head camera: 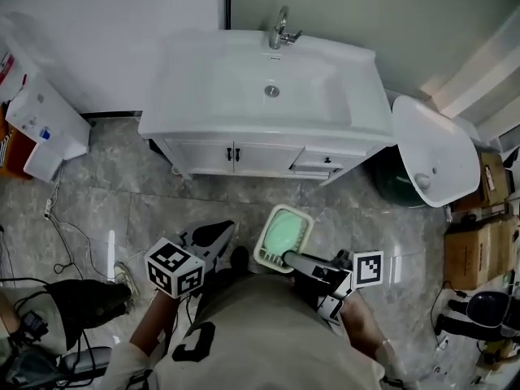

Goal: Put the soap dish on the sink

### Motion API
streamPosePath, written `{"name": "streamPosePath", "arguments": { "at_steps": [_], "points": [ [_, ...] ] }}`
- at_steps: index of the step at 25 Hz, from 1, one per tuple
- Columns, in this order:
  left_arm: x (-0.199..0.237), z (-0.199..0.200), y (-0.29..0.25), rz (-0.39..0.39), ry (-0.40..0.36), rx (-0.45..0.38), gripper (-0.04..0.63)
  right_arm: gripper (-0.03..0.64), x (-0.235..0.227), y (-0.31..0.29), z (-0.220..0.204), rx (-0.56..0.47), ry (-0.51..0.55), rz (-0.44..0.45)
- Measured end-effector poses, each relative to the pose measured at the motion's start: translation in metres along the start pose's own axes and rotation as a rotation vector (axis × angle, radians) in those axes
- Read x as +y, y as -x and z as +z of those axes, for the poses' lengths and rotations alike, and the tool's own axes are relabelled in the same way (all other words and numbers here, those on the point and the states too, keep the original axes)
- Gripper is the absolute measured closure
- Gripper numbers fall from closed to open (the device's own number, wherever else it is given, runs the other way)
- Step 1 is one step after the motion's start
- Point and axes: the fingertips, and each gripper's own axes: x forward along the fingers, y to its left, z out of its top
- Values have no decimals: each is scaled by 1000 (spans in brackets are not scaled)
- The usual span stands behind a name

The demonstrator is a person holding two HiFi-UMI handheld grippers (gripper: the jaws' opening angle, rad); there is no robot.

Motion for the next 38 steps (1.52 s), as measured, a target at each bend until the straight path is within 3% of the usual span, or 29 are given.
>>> {"name": "streamPosePath", "arguments": {
  "at_steps": [9, 22, 31, 38],
  "points": [
    [-61, 9, -54, -39, 11, -17, 575, 541, 2, 79, 14, -81, -11, 28],
    [-136, -1, -118, -44, -41, 19, 575, 543, -5, 172, 20, -114, -37, 18],
    [-150, -2, -129, 52, -18, -7, 575, 544, -5, 205, 21, -66, -66, 78],
    [-143, -2, -121, 122, 7, -9, 575, 543, -17, 210, 35, -117, -81, 69]
  ]
}}
